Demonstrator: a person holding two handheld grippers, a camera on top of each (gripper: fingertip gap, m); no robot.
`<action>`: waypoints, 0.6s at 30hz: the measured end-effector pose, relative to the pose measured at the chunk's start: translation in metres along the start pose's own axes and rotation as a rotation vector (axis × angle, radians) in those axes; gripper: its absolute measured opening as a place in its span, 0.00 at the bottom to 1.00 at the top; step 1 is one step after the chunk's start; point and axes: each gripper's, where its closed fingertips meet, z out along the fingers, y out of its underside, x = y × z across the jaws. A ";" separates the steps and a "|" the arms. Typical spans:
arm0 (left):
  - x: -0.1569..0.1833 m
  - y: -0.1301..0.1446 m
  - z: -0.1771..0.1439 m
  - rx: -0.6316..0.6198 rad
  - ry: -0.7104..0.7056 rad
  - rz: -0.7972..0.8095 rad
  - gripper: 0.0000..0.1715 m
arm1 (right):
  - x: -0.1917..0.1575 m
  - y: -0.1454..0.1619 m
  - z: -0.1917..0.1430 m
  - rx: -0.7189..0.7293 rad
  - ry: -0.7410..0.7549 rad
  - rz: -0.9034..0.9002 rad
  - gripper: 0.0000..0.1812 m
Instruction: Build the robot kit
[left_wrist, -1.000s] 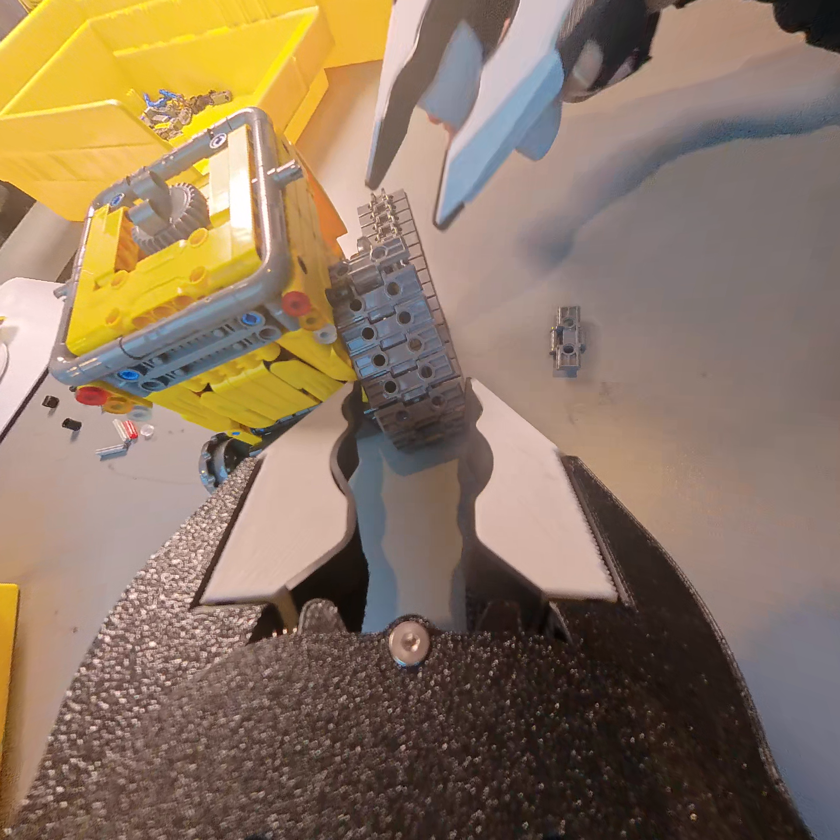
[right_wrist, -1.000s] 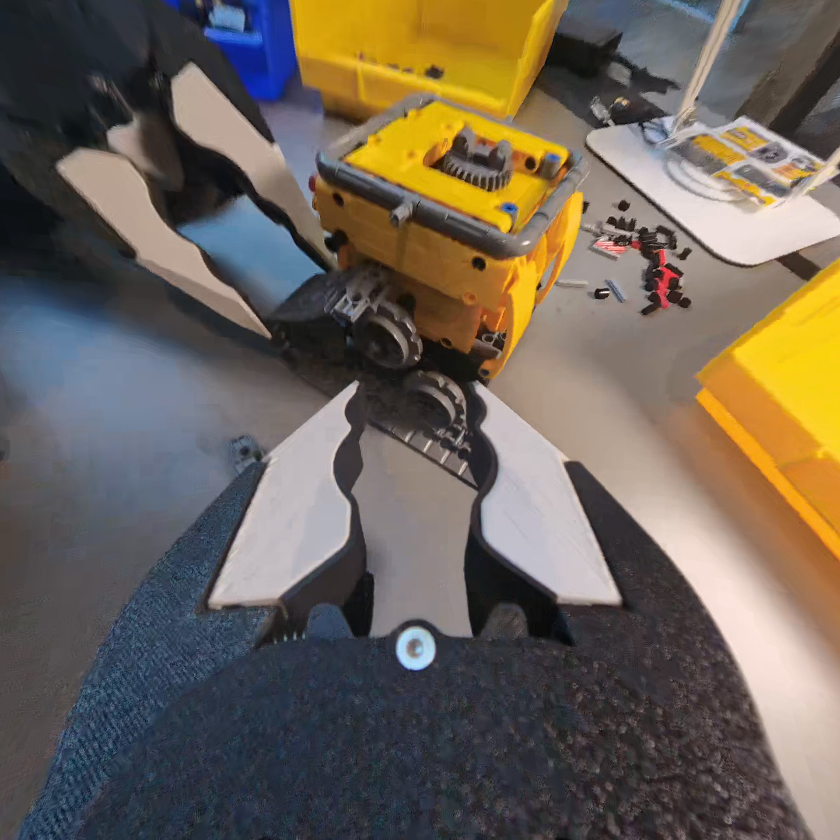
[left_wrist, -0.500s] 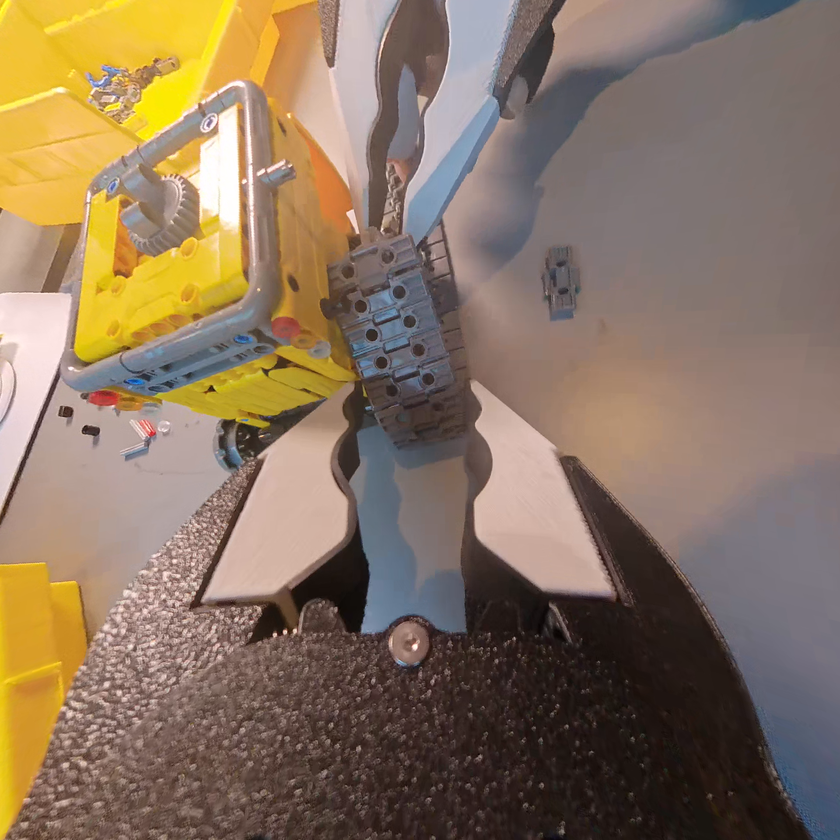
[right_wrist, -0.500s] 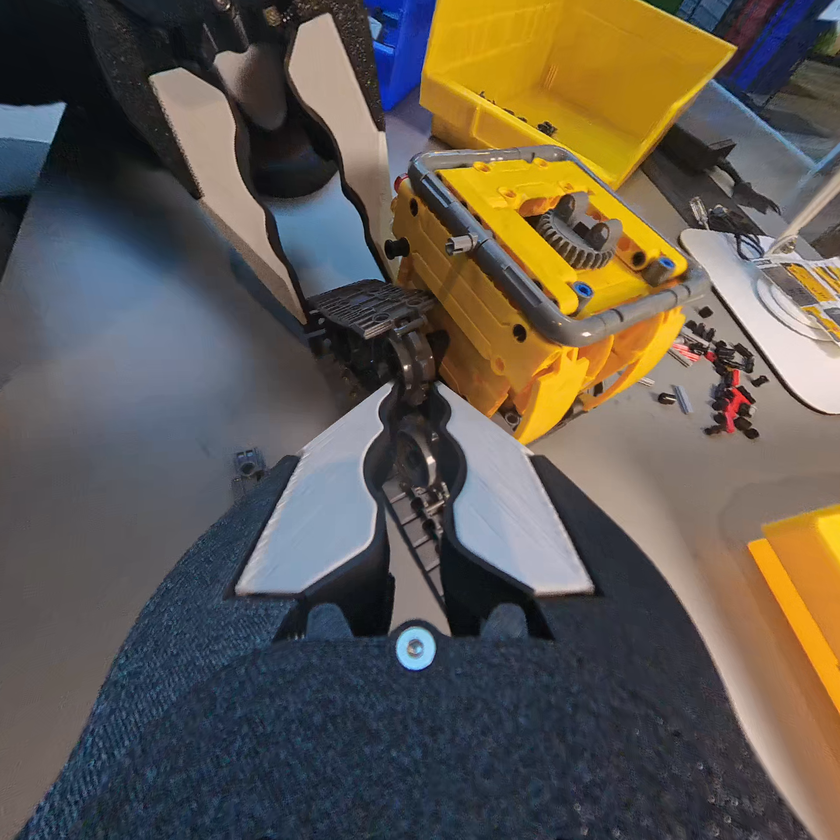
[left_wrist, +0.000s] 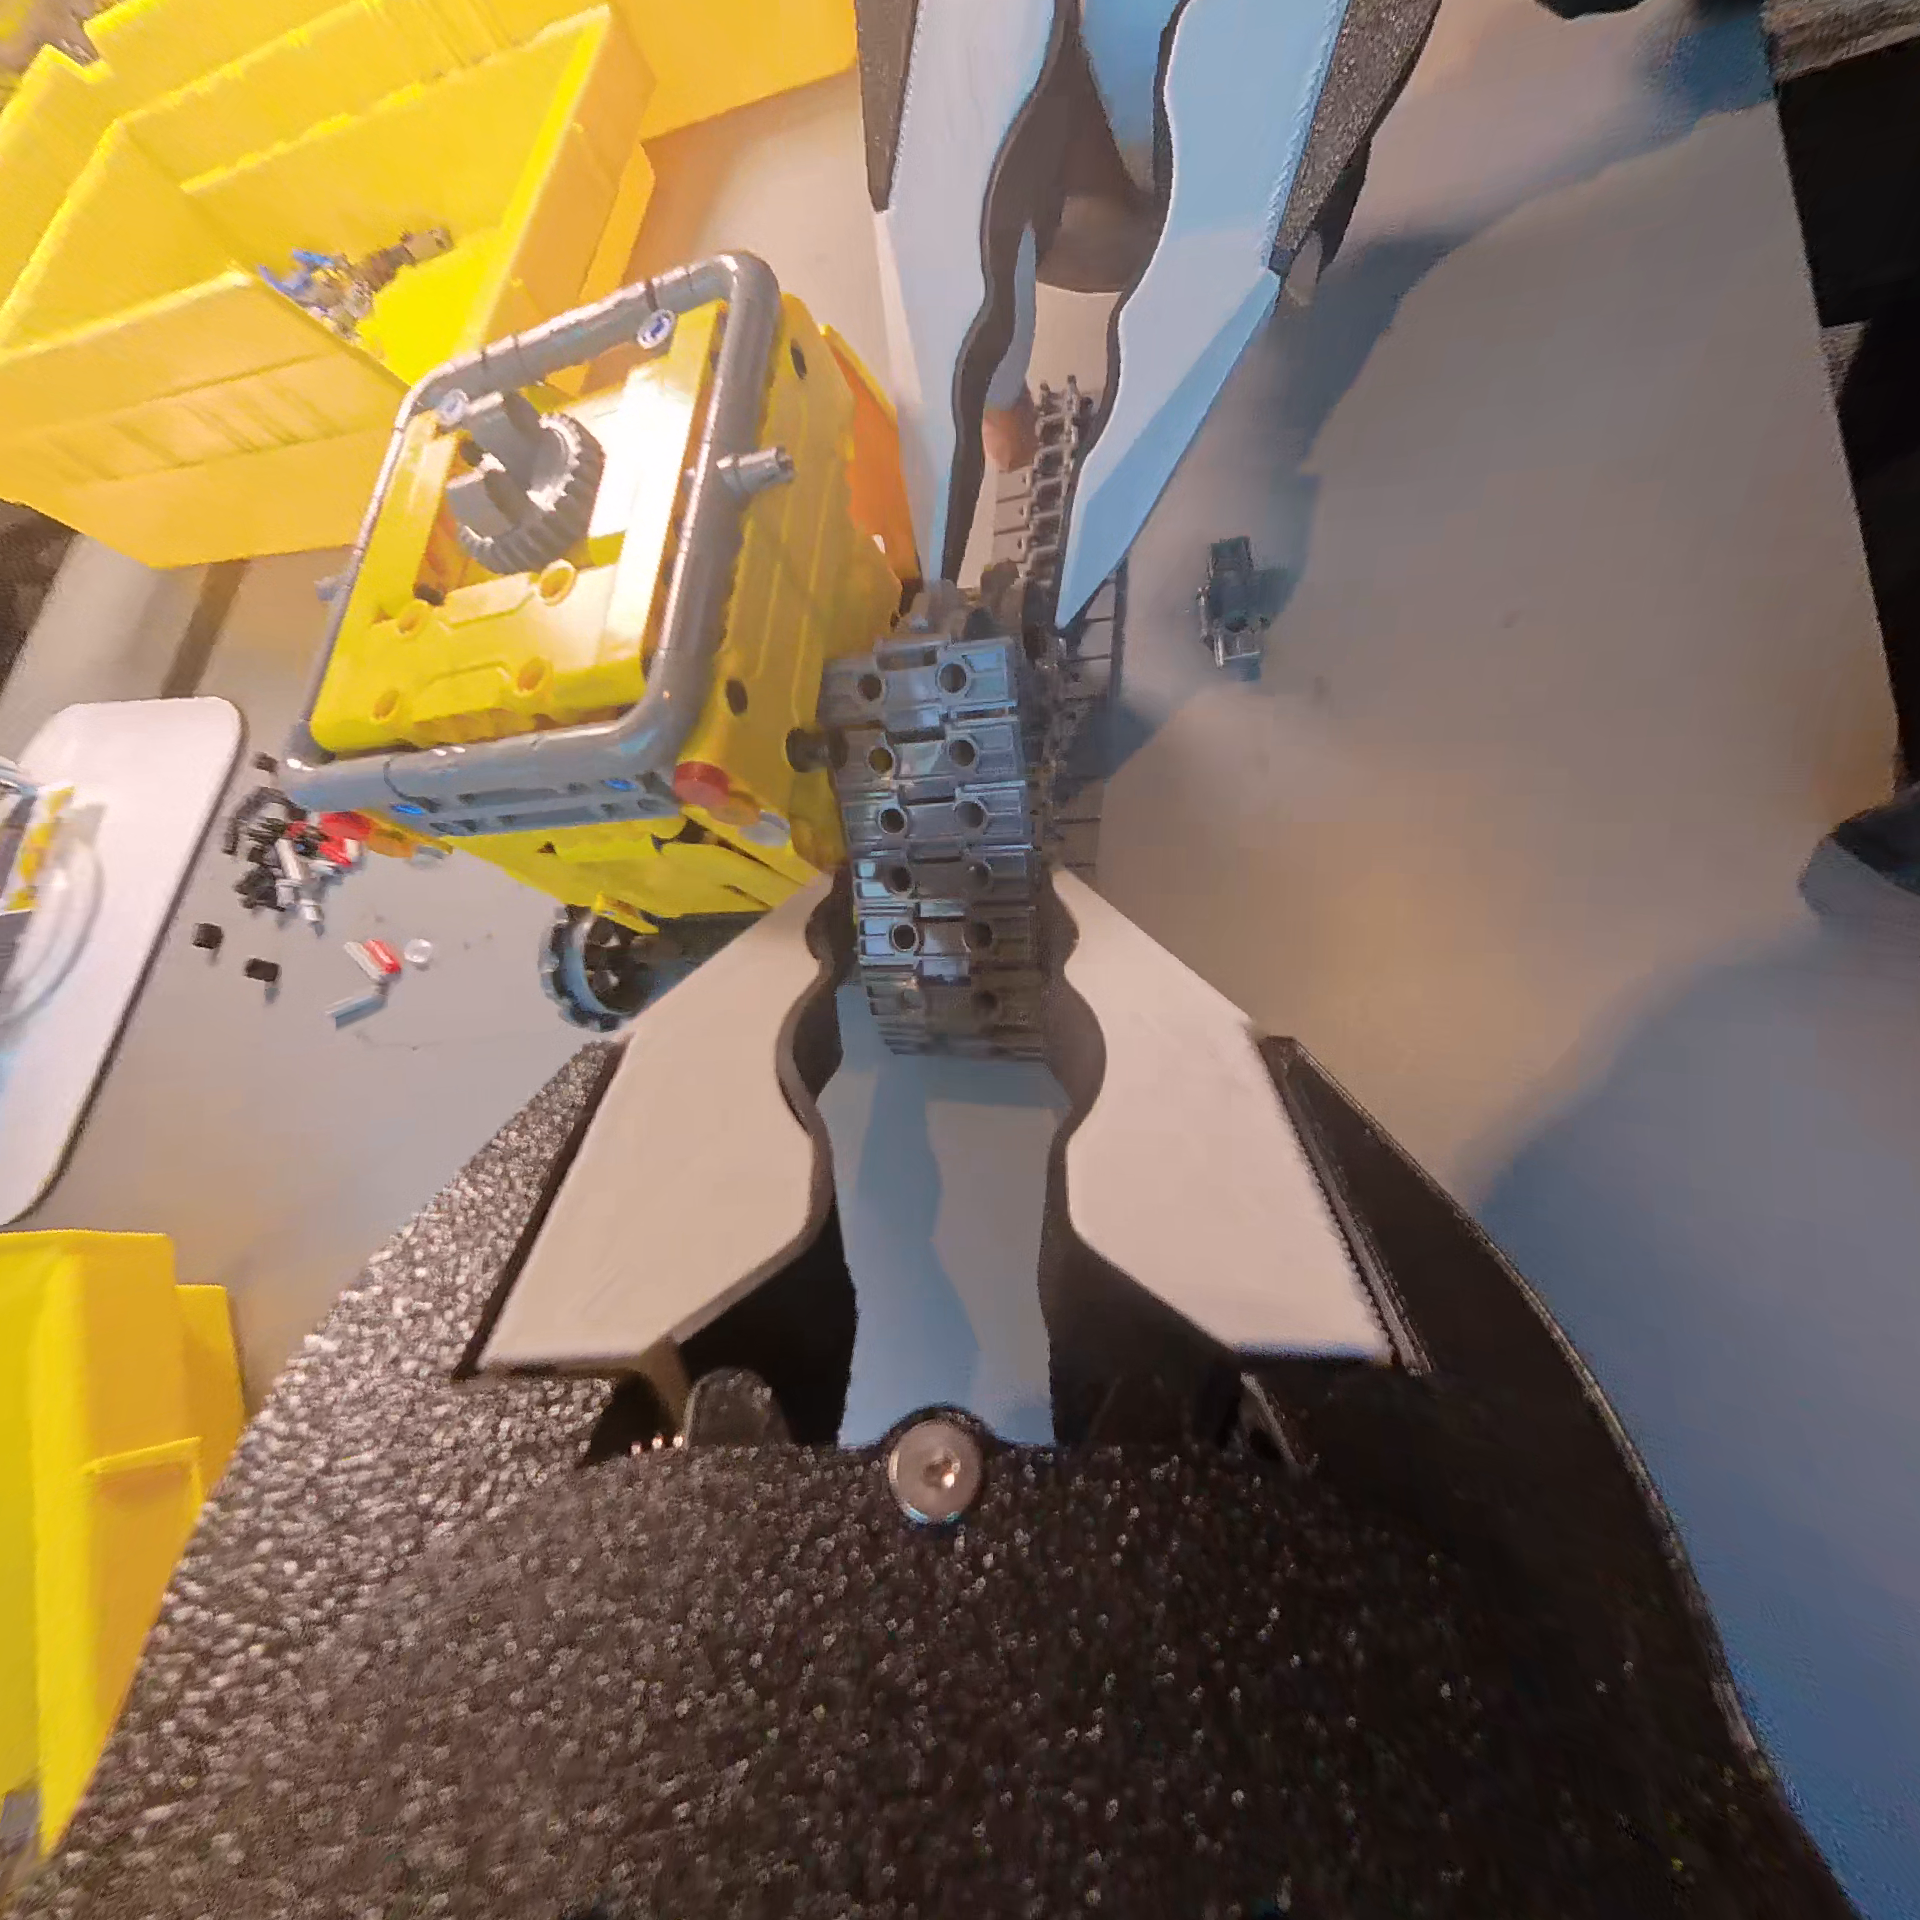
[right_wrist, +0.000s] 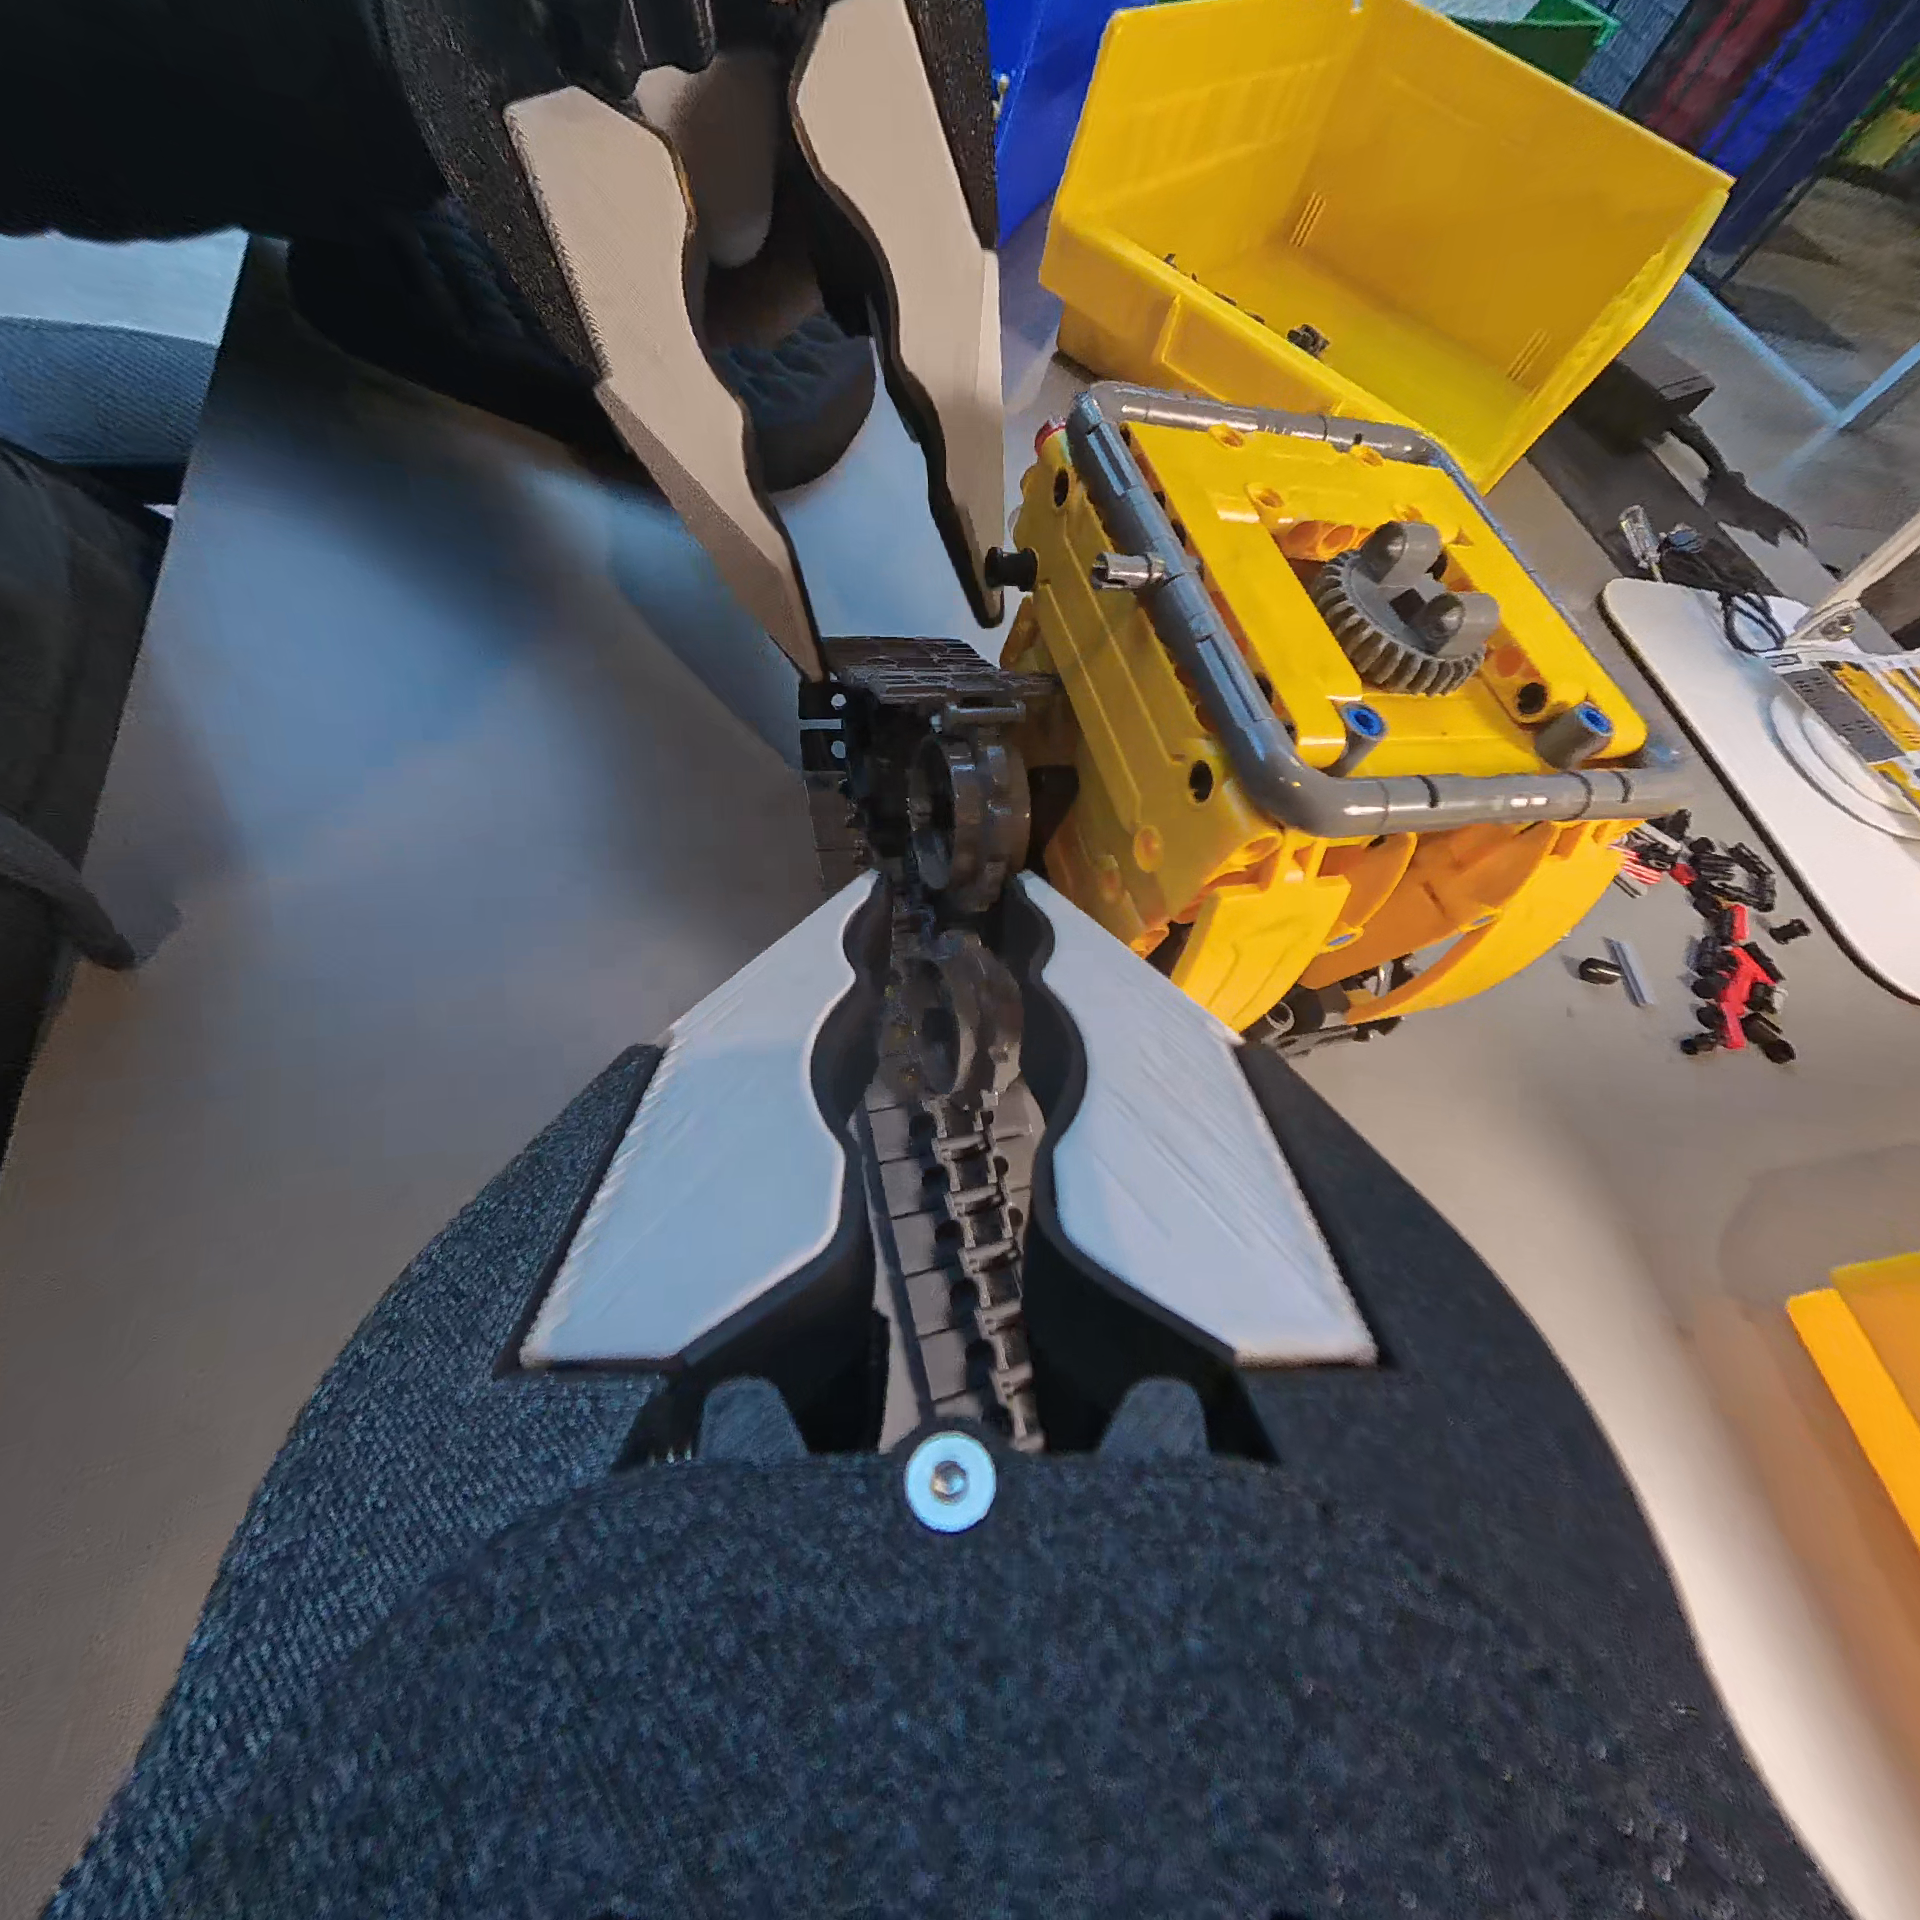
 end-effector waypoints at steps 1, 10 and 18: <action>0.000 -0.002 -0.001 0.007 -0.016 0.016 0.19 | 0.000 0.000 -0.002 -0.008 0.007 -0.004 0.11; 0.014 -0.009 0.008 0.022 0.017 0.066 0.16 | -0.025 0.031 -0.028 -0.178 -0.142 0.015 0.12; 0.016 -0.025 -0.007 0.105 0.026 0.001 0.18 | -0.045 0.063 -0.026 -0.331 -0.259 0.032 0.12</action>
